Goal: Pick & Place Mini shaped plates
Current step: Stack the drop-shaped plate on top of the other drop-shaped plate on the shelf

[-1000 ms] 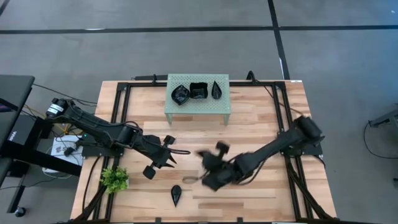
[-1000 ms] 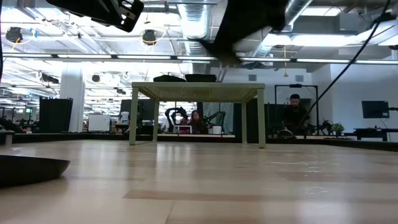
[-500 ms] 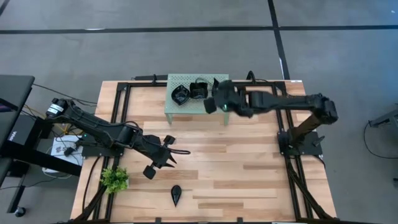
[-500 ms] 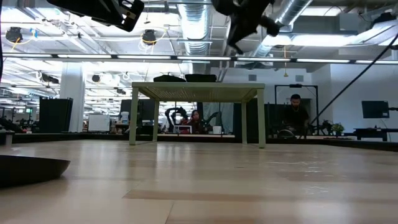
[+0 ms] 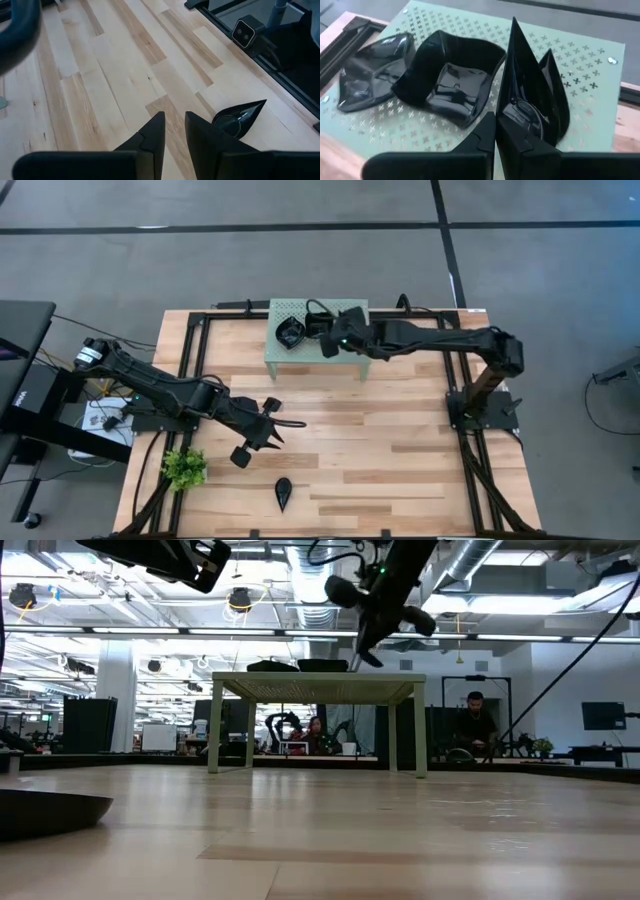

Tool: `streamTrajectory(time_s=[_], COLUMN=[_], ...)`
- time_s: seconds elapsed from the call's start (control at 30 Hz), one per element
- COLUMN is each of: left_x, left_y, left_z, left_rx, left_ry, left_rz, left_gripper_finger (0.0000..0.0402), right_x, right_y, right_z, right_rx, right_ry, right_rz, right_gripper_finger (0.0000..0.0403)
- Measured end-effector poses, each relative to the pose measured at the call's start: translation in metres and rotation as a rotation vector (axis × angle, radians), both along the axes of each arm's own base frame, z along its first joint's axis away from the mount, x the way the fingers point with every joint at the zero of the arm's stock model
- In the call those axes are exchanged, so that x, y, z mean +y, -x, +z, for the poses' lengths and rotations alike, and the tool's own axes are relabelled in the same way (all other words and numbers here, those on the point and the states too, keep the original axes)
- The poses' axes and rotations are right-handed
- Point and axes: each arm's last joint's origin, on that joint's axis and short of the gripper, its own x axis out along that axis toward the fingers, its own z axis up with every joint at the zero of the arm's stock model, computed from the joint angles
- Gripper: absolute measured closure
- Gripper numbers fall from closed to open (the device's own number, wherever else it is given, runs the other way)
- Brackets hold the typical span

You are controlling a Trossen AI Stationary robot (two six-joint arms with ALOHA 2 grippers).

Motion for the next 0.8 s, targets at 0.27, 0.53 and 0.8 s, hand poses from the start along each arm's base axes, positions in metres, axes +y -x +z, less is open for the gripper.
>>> streamTrajectory(time_s=[0.27,0.53,0.8], left_x=[0.000,0.000,0.000], left_y=[0.000,0.000,0.000], left_z=[0.000,0.000,0.000], left_rx=[0.000,0.000,0.002], left_ry=[0.000,0.000,0.000], left_rz=[0.000,0.000,0.000], left_gripper_finger=[0.0325,0.0325,0.0325], right_x=[-0.016,-0.021,-0.019], right_y=[-0.004,-0.002,-0.002], right_z=[-0.009,-0.009,-0.008], right_rx=[0.022,-0.004,0.038], right_ry=[0.025,0.009,0.035], right_rz=[-0.044,-0.085,-0.038], right_gripper_finger=[0.0380,0.0352,0.0347])
